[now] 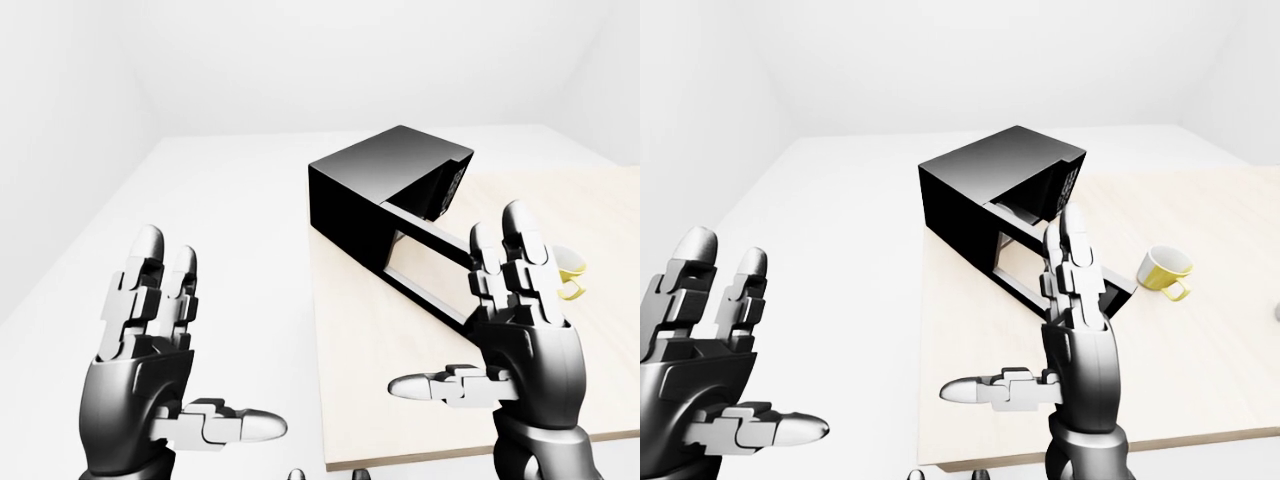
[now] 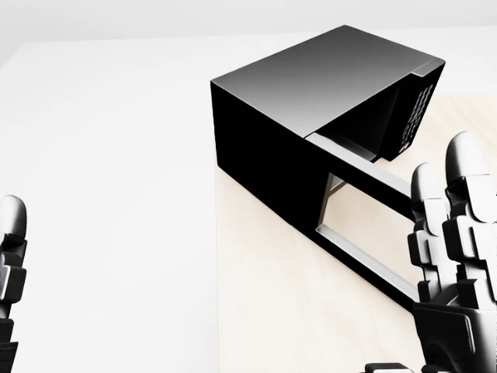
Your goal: Close the microwave.
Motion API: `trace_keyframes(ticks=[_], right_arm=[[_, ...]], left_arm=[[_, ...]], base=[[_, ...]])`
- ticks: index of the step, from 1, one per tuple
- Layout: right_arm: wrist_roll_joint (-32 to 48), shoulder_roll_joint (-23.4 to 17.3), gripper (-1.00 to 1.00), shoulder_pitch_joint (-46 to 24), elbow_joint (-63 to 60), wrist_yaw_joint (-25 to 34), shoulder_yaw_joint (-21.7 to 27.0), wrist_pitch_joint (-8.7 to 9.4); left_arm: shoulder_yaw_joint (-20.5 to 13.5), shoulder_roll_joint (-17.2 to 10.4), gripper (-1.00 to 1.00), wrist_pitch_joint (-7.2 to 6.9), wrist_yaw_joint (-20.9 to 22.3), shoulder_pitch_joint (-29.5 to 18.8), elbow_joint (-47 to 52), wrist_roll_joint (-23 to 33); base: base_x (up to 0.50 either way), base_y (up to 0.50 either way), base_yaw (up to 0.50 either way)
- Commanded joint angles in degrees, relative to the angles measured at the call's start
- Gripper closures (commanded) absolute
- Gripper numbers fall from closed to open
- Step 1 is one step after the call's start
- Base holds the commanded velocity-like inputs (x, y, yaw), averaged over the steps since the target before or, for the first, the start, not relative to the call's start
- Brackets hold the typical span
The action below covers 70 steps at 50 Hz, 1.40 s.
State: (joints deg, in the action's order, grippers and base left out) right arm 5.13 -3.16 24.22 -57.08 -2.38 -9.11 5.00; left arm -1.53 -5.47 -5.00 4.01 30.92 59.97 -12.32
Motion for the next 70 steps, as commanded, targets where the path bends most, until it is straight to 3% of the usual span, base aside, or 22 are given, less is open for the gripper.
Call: trace_keyframes(ticks=[1, 20, 34, 56, 67, 70], right_arm=[[0.28, -0.14, -1.00, 0.27, 0.34, -0.18, -0.18, 0.00], [1.73, -0.73, -1.00, 0.69, 1.74, -0.92, -1.79, 0.00], [2.85, -0.62, -1.00, -3.05, 13.24, -2.72, -2.73, 0.00], [3.76, 2.19, -1.00, -9.82, 29.45, -2.99, 1.04, -0.02], [1.70, 2.97, -1.00, -12.53, 36.23, -1.93, 2.11, -1.65], [0.78, 3.41, -1.00, -14.88, 42.01, -1.70, 2.75, -3.44]], left_arm=[[-1.17, 0.44, -1.00, 0.00, 1.09, 0.04, 0.02, -2.61], [-2.52, 0.82, -1.00, 0.00, 1.84, 0.29, 0.03, -4.87], [-2.60, 1.74, -1.00, 0.00, 2.59, 0.04, 0.03, -4.22], [-2.90, 2.19, -1.00, 0.00, 2.98, -0.39, 0.03, -4.00], [-2.41, 1.62, -1.00, 0.00, 2.48, -0.24, 0.02, -4.00], [-2.39, 1.37, -1.00, 0.00, 2.29, -0.26, 0.02, -4.13]], base=[[0.00, 0.00, 0.00], [0.00, 0.00, 0.00], [0.00, 0.00, 0.00], [0.00, 0.00, 0.00], [0.00, 0.00, 0.00], [0.00, 0.00, 0.00]])
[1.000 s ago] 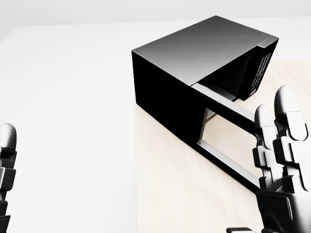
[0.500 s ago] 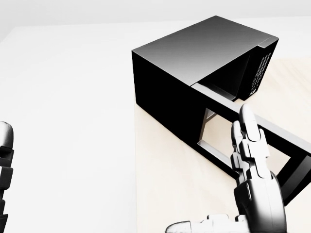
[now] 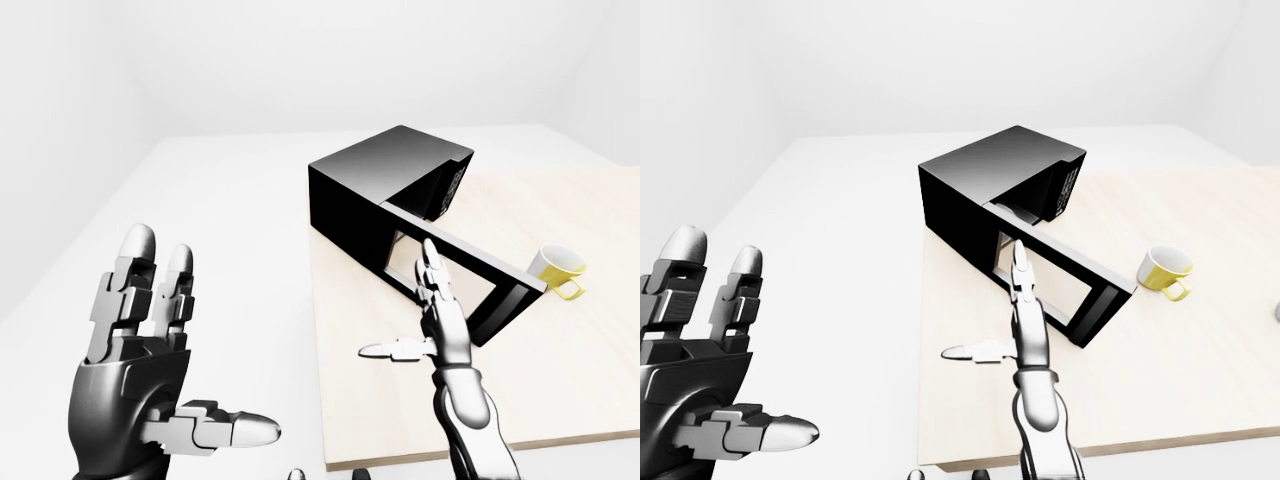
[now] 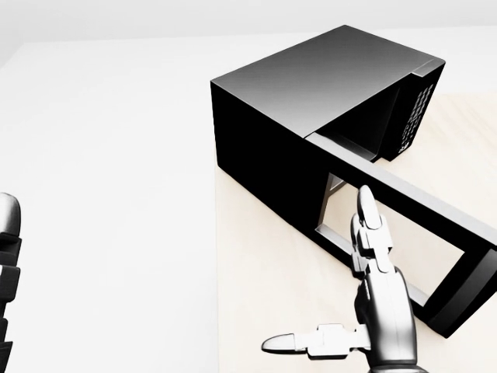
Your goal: Close the microwave.
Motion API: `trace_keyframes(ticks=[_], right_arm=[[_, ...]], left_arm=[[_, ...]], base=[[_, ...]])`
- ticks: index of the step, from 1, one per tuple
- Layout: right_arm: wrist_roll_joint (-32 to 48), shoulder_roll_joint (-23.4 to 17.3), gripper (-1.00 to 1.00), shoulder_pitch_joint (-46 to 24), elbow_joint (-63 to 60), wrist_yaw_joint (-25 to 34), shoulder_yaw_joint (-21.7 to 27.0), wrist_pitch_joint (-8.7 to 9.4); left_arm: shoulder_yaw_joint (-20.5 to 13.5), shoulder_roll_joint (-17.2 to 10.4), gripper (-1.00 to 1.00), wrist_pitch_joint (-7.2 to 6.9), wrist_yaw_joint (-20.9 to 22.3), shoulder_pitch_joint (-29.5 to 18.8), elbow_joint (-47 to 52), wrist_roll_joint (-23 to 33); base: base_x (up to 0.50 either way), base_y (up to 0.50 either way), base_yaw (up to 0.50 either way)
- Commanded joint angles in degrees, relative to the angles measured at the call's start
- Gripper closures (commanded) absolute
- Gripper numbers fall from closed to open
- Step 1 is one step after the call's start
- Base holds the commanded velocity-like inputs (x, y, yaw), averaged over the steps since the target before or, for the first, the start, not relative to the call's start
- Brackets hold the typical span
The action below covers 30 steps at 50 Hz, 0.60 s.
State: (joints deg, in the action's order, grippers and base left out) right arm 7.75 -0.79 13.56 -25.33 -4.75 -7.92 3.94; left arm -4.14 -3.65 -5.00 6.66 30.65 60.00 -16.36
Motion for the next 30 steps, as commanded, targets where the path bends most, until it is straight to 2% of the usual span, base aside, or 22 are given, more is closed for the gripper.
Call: trace_keyframes(ticks=[1, 4, 5, 10, 17, 20, 25, 30], right_arm=[[-1.80, 1.09, -1.00, -4.25, 10.34, 0.71, 1.60, -2.42], [-1.84, 1.25, -1.00, -5.22, 12.70, 0.64, 2.08, -3.24], [-2.86, 1.36, -1.00, -5.46, 13.17, 1.30, 2.31, -2.88], [-2.76, 1.47, -1.00, -5.85, 14.44, 1.34, 2.47, -3.58], [-2.86, 1.51, -1.00, -6.36, 14.96, 1.31, 2.88, -3.52], [-2.78, 1.56, -1.00, -7.44, 17.40, 1.07, 3.36, -4.58], [-2.56, 1.64, -1.00, -7.38, 17.24, 0.99, 3.34, -4.46], [-2.51, 1.69, -1.00, -8.23, 19.21, 0.71, 3.72, -5.35]], left_arm=[[0.23, -0.48, -1.00, 0.00, -0.39, 0.01, 0.00, -0.10], [0.33, -0.45, -1.00, 0.00, -0.08, -0.01, 0.00, 0.16], [0.33, -0.40, -1.00, 0.00, 0.00, 0.05, 0.00, 0.15], [0.74, -0.69, -1.00, 0.00, -0.09, 0.68, 0.00, 0.30], [0.51, 0.02, -1.00, 0.00, 0.55, 0.36, 0.00, 0.62], [0.67, 0.11, -1.00, 0.00, 0.64, 0.50, 0.00, 0.88], [0.57, 0.22, -1.00, 0.00, 0.73, 0.42, 0.00, 0.87], [0.50, 0.24, -1.00, 0.00, 0.82, 0.54, 0.00, 0.79]], base=[[0.00, 0.00, 0.00], [0.00, 0.00, 0.00], [0.00, 0.00, 0.00], [0.00, 0.00, 0.00], [0.00, 0.00, 0.00], [0.00, 0.00, 0.00], [0.00, 0.00, 0.00], [0.00, 0.00, 0.00]])
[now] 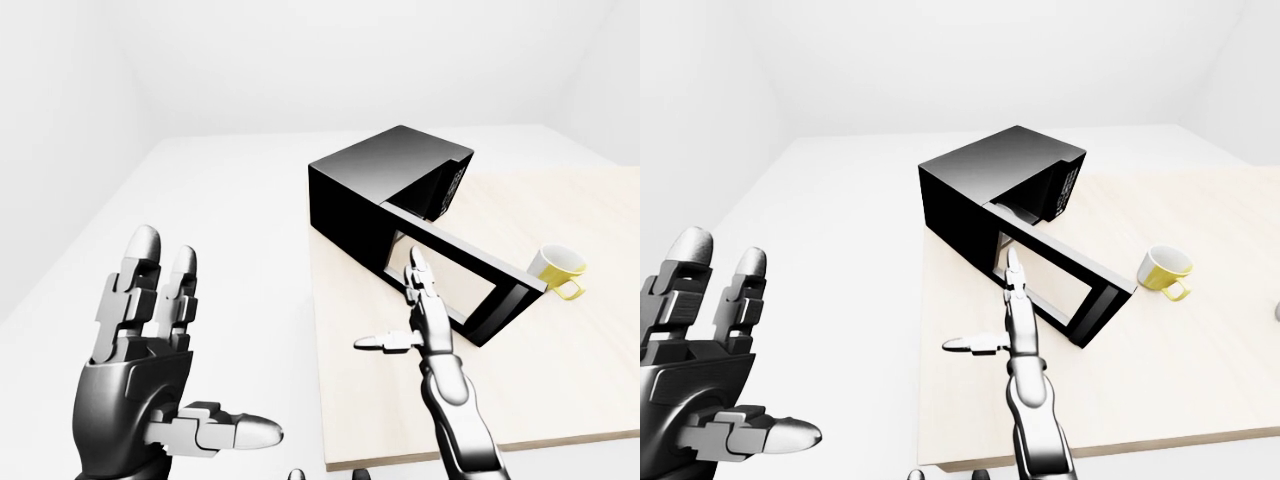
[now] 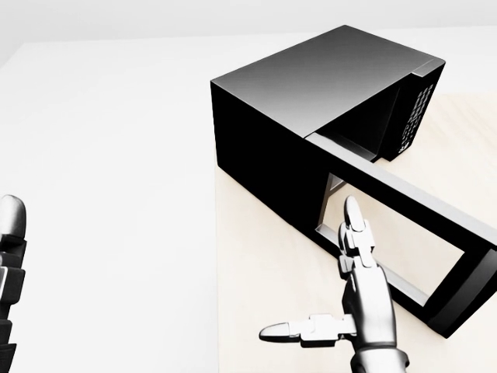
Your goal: Close the microwave.
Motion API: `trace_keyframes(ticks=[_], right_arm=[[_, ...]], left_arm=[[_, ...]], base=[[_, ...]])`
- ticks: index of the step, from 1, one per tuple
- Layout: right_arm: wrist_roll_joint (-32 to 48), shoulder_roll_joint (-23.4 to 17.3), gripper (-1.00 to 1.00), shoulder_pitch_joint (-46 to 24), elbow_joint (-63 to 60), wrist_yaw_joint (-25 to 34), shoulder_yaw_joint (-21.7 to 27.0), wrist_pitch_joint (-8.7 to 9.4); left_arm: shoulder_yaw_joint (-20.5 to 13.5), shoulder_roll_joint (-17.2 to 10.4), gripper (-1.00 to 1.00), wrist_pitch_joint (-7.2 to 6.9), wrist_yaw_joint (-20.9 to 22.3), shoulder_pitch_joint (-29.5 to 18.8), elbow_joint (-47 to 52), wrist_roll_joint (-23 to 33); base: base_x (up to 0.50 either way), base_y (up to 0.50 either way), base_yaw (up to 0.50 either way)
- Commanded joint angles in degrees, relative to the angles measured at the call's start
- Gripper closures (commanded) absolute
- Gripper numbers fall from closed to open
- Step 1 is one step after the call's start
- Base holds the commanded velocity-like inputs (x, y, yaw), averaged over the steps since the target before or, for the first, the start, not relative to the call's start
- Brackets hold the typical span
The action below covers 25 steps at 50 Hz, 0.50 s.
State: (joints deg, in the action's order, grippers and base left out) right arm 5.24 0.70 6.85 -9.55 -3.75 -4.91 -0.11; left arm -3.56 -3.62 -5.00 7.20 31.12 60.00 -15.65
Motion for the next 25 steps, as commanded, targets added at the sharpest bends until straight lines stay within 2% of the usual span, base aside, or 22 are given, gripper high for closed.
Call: trace_keyframes(ticks=[1, 8, 25], right_arm=[[0.08, 0.23, -1.00, -1.59, 3.62, -0.35, 0.69, -1.39], [0.06, 0.08, -1.00, -2.86, 5.17, -0.63, 1.59, -1.72], [0.51, -0.15, -1.00, -5.60, 6.61, -1.30, 3.17, -0.87]], left_arm=[[-0.09, 0.21, -1.00, 0.00, 0.31, 0.14, 0.00, 0.07], [-0.15, 0.42, -1.00, 0.00, 0.53, 0.05, 0.00, 0.20], [-0.88, 1.50, -1.00, 0.00, 1.42, -0.59, 0.00, 0.40]], base=[[0.00, 0.00, 0.00], [0.00, 0.00, 0.00], [0.00, 0.00, 0.00]])
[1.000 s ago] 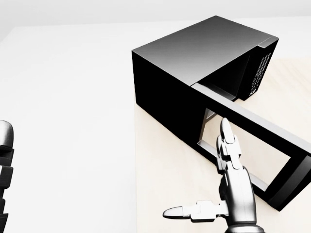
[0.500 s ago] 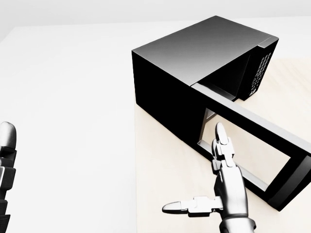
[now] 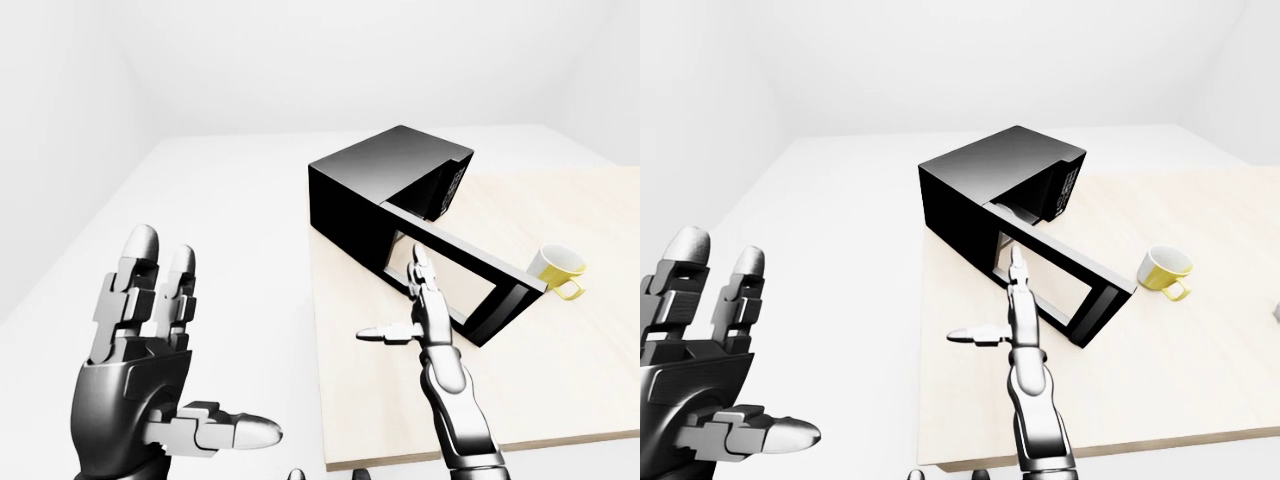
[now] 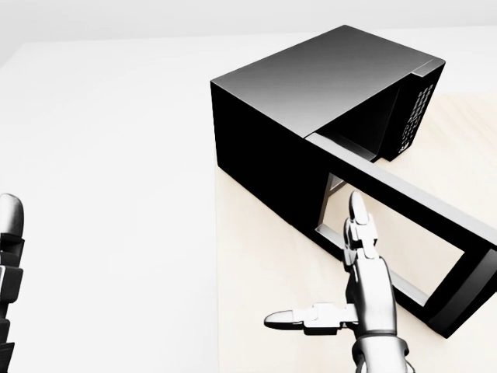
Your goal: Close the microwave.
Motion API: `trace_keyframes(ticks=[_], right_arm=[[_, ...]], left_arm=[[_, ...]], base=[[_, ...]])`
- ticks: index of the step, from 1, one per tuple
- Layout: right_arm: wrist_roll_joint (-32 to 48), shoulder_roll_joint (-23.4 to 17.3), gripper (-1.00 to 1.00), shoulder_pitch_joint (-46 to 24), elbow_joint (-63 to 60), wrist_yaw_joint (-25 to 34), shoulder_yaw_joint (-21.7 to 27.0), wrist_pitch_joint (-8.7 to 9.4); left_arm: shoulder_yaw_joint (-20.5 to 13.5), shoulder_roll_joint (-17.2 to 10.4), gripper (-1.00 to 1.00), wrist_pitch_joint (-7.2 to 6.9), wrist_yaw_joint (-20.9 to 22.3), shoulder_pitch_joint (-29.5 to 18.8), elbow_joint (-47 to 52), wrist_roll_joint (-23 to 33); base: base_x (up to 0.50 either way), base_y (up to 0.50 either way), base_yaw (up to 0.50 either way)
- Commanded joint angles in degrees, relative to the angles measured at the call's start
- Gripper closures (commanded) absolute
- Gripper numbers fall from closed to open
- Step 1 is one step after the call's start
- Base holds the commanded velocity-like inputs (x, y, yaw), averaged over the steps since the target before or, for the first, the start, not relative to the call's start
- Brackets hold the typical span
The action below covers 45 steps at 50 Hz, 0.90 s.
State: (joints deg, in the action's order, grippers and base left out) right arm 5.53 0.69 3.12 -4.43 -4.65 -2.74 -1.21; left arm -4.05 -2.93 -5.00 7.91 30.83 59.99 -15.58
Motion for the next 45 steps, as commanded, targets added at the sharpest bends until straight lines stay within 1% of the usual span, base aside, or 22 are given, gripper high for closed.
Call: trace_keyframes(ticks=[1, 3, 4, 5, 6, 9, 14, 17, 20, 22, 27, 30, 33, 40, 43, 45], right_arm=[[0.19, -0.21, -1.00, -2.41, 2.29, -0.48, 1.24, 0.02], [0.17, -0.32, -1.00, -3.23, 3.46, -0.57, 1.56, -0.27], [0.13, -0.36, -1.00, -3.60, 3.70, -0.58, 1.71, -0.12], [0.13, -0.40, -1.00, -3.98, 3.59, -0.60, 1.84, 0.21], [0.27, -0.42, -1.00, -4.38, 3.09, -0.63, 1.86, 1.01], [1.07, -0.49, -1.00, -5.13, 2.33, -0.70, 1.65, 2.12], [1.37, -0.67, -1.00, -6.10, 2.78, -0.55, 1.98, 2.58], [1.64, -0.62, -1.00, -5.95, 3.25, -0.58, 1.90, 2.07], [1.64, -0.58, -1.00, -6.33, 3.14, -0.57, 1.97, 2.55], [1.78, -0.57, -1.00, -6.82, 3.62, -0.65, 1.94, 2.55], [1.39, -0.74, -1.00, -9.40, 6.76, -0.64, 2.43, 2.36], [1.21, -0.86, -1.00, -10.49, 7.70, -0.76, 2.67, 2.49], [0.84, -1.07, -1.00, -13.06, 10.47, -0.85, 3.06, 2.51], [0.30, -1.61, -1.00, -16.28, 14.19, -1.46, 3.77, 1.97], [0.18, -2.06, -1.00, -18.49, 17.58, -2.03, 4.31, 1.06], [0.08, -2.24, -1.00, -19.30, 18.64, -2.24, 4.44, 0.79]], left_arm=[[-0.40, 0.91, -1.00, 0.00, 0.80, -0.29, 0.00, 0.39], [-0.38, 1.09, -1.00, 0.00, 0.95, -0.31, 0.00, 0.56], [-0.33, 1.17, -1.00, 0.00, 1.04, -0.30, 0.00, 0.69], [-0.32, 1.29, -1.00, 0.00, 1.11, -0.40, 0.00, 0.81], [-0.41, 1.44, -1.00, 0.00, 1.20, -0.58, 0.00, 0.89], [-0.76, 1.86, -1.00, 0.00, 1.54, -0.97, 0.00, 1.00], [-0.79, 2.11, -1.00, 0.00, 1.75, -1.02, 0.00, 1.17], [-0.58, 2.40, -1.00, 0.00, 1.94, -1.18, 0.00, 1.65], [-0.54, 2.17, -1.00, 0.00, 1.94, -0.64, 0.00, 1.36], [-0.61, 1.88, -1.00, 0.00, 1.63, -0.69, 0.00, 1.09], [-0.43, 2.17, -1.00, 0.00, 1.77, -1.17, 0.00, 1.55], [-0.61, 1.96, -1.00, 0.00, 1.62, -1.06, 0.00, 1.21], [-0.54, 1.62, -1.00, 0.00, 1.30, -0.97, 0.00, 0.99], [-0.35, 0.85, -1.00, 0.00, 0.60, -0.67, 0.00, 0.55], [-0.42, 0.75, -1.00, 0.00, 0.48, -0.70, 0.00, 0.47], [-0.50, 0.72, -1.00, 0.00, 0.46, -0.71, 0.00, 0.38]], base=[[0.00, 0.00, 0.00], [0.00, 0.00, 0.00], [0.00, 0.00, 0.00], [0.00, 0.00, 0.00], [0.00, 0.00, 0.00], [0.00, 0.00, 0.00], [0.00, 0.00, 0.00], [0.00, 0.00, 0.00], [0.00, 0.00, 0.00], [0.00, 0.00, 0.00], [0.00, 0.00, 0.00], [0.00, 0.00, 0.00], [0.00, 0.00, 0.00], [0.00, 0.00, 0.00], [0.00, 0.00, 0.00], [0.00, 0.00, 0.00]])
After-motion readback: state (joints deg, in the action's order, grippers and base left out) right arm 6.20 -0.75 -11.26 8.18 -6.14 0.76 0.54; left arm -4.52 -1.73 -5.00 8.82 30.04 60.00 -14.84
